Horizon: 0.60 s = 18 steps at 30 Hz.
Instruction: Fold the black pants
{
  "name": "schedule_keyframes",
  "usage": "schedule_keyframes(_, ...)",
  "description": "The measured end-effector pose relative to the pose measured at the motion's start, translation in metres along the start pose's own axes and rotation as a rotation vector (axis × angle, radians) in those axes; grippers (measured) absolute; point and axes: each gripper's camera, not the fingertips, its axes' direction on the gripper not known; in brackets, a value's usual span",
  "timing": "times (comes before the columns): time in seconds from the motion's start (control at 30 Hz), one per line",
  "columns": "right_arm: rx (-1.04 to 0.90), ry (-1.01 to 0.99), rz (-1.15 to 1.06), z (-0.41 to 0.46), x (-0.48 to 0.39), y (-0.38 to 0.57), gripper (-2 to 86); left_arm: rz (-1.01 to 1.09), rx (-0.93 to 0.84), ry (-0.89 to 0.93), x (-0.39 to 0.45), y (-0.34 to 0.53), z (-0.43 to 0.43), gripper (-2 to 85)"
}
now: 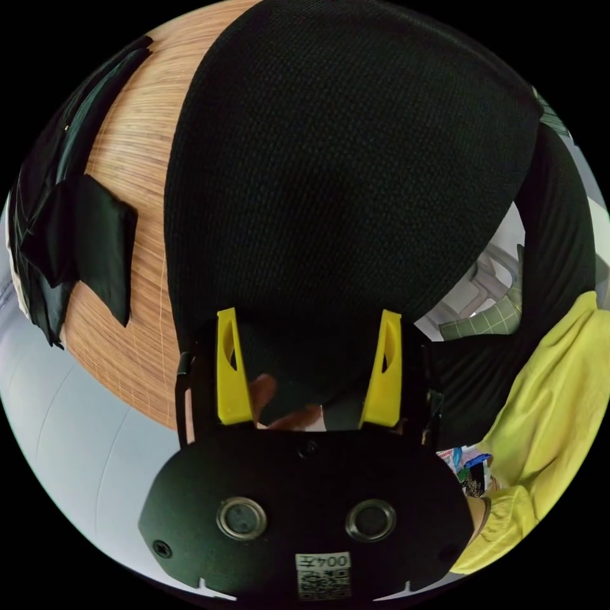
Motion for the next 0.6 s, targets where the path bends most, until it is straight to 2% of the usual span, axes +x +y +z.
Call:
schedule_keyframes(0.13,0.068,-0.121,0.052,0.010,0.045,0.023,11.2,-0.037,0.014,0.005,0.005,0.013,0.018,27.2)
schedule_keyframes(0.23,-0.017,0.024,0.039,0.044,0.060,0.028,16.1,-0.083,0.061,0.007,0.006,0.029,0.034,27.3)
schedule_keyframes(0.33,0.039,-0.117,0.093,0.047,0.090,0.041,16.0,-0.144,0.146,0.042,0.001,0.053,0.057,28.0)
schedule_keyframes(0.43,0.028,-0.076,0.054,0.043,0.090,0.047,15.9,-0.214,0.219,0.082,-0.008,0.079,0.080,29.5)
schedule_keyframes(0.5,0.082,-0.083,0.051,0.031,0.091,0.053,15.8,-0.250,0.291,0.083,-0.010,0.095,0.080,30.0)
schedule_keyframes(0.6,0.135,-0.130,0.008,0.017,0.088,0.059,15.1,-0.260,0.518,0.143,-0.004,0.111,0.052,29.0)
